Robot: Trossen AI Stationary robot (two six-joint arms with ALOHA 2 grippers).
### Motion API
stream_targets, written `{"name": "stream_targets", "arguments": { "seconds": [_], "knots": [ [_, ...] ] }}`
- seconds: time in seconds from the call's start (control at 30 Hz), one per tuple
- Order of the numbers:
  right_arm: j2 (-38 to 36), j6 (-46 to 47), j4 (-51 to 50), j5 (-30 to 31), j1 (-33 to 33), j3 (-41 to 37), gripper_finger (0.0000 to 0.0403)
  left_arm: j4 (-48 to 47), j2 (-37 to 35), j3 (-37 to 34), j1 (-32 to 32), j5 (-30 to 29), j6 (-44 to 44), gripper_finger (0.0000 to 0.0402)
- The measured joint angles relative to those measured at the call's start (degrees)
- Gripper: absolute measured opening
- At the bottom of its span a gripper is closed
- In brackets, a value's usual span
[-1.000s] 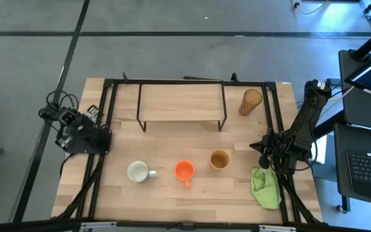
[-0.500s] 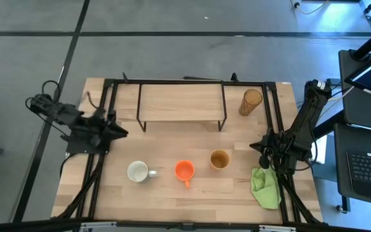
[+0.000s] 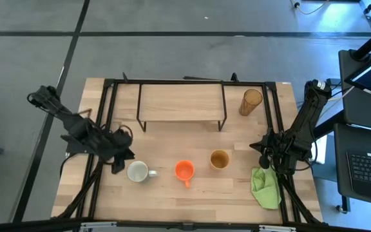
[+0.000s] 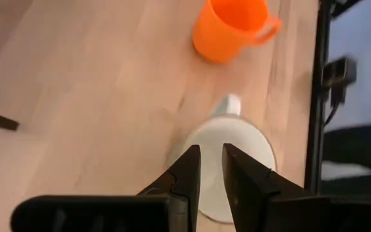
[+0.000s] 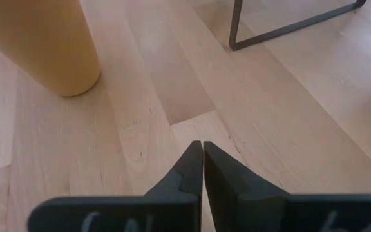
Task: Stack small to large cups/mugs on shelf
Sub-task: Put the blue mug on the shelf
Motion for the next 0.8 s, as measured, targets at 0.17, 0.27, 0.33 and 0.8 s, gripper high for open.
{"name": "stream_targets", "arguments": {
  "seconds": [0.17, 0.27, 0.33, 0.8],
  "knots": [
    [0.01, 0.01, -0.02, 0.00, -0.01, 0.00, 0.0016, -5.56, 6.69, 3.52, -6.17, 0.91, -4.00, 0.0071],
    [0.00, 0.02, 0.00, 0.00, 0.00, 0.00, 0.0016, -8.30, 9.23, 4.27, -7.38, 0.83, -7.68, 0.0087],
    [0.00, 0.02, -0.02, 0.00, -0.02, 0.00, 0.0016, -8.27, 10.47, 4.29, -7.49, 0.21, -9.34, 0.0099],
    [0.01, 0.02, -0.01, -0.01, 0.00, 0.00, 0.0016, -10.50, 17.96, 4.32, -4.70, -1.36, -13.58, 0.0119]
  ]
}}
